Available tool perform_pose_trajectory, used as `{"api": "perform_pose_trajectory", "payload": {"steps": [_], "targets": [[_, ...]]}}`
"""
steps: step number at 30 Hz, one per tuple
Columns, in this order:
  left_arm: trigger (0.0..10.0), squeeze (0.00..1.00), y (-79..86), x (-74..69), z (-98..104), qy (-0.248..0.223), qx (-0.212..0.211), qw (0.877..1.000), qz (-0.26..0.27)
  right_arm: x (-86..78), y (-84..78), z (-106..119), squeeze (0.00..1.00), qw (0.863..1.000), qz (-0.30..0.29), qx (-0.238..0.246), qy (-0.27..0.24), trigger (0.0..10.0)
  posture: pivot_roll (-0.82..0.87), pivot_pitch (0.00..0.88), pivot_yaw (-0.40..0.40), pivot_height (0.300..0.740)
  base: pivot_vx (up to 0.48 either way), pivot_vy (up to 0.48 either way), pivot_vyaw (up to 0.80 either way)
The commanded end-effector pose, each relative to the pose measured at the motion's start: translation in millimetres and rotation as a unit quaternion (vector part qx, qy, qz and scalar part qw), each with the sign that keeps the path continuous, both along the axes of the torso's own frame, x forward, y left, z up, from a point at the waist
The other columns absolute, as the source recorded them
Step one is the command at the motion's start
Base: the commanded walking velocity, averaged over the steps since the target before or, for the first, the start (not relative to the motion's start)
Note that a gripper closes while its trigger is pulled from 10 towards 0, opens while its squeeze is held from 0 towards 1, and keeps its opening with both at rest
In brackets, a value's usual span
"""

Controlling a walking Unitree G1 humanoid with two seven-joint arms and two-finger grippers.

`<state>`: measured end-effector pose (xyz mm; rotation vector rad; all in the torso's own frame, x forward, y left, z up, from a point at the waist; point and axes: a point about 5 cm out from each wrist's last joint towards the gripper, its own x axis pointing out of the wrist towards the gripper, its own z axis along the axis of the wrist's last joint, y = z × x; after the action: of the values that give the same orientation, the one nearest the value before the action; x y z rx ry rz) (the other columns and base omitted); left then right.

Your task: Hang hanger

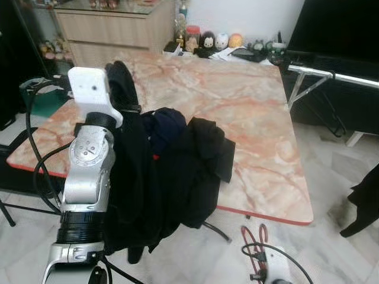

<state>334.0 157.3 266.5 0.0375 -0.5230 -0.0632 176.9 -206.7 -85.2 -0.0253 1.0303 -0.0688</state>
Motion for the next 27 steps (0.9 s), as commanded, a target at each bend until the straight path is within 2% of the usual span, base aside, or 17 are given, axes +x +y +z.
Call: {"api": "perform_pose_trajectory", "payload": {"steps": [1,6,23,27], "targets": [[10.0,0.00,-3.2,-0.5,15.0,-0.028,-0.006,0.999,-0.016,-0.4,-1.8,0.1,0.00,1.000,-0.001,-0.003,0.002,10.0,0.09,0.000,-0.027,0.740,0.262,0.000,0.00],[10.0,0.00,-4.1,-0.6,12.1,-0.024,-0.003,1.000,-0.020,-0.1,-1.8,0.2,0.00,1.000,0.000,-0.003,0.001,10.0,0.09,0.000,-0.025,0.740,0.266,0.000,0.00],[10.0,0.00,-14.4,22.7,42.2,-0.056,0.001,0.998,-0.033,0.4,-0.1,0.1,0.00,1.000,0.006,-0.001,0.004,10.0,0.10,0.000,-0.021,0.740,0.280,0.000,0.00],[10.0,0.00,-17.8,25.2,37.7,-0.050,0.001,0.998,-0.039,0.2,0.4,0.0,0.00,1.000,0.003,0.001,0.003,10.0,0.09,0.000,-0.017,0.740,0.283,0.000,0.00]]}}
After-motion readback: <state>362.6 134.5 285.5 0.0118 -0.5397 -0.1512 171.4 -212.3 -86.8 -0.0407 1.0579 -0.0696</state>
